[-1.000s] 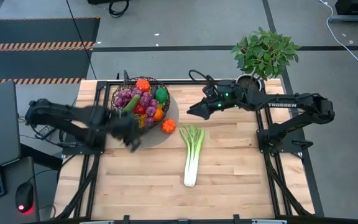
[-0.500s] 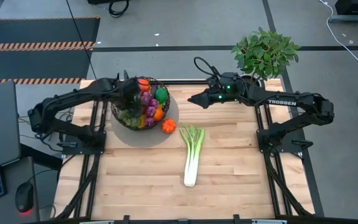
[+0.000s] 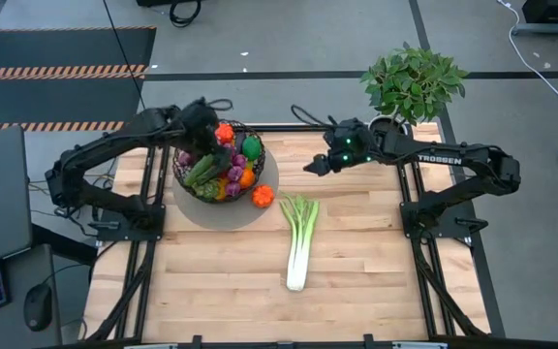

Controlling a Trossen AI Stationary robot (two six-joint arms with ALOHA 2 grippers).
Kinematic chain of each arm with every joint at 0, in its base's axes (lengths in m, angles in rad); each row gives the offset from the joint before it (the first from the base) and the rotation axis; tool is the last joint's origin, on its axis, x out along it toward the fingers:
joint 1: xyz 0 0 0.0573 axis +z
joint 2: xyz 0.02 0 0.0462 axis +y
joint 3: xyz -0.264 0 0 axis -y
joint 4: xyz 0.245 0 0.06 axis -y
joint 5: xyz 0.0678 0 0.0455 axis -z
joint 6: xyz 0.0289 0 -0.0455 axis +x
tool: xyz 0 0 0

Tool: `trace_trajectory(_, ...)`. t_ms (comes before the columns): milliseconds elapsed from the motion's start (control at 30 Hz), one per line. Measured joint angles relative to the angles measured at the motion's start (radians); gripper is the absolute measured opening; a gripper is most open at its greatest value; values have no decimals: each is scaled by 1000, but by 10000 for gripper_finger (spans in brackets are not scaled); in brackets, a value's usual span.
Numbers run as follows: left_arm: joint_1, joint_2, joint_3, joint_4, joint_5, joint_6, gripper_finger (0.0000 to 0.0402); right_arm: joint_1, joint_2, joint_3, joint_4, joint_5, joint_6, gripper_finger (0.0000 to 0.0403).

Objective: Build produce basket
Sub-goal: Put the orange pumpkin into the wire basket

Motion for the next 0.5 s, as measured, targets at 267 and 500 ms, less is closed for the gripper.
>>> trace_trajectory(267,-166,25,77,149,-93,-98,271,2,0,0,-85,-80,-52,255)
trace_trajectory(500,-313,137,64,225,-96,177,259,15,-60,0,-282,-171,-274,255)
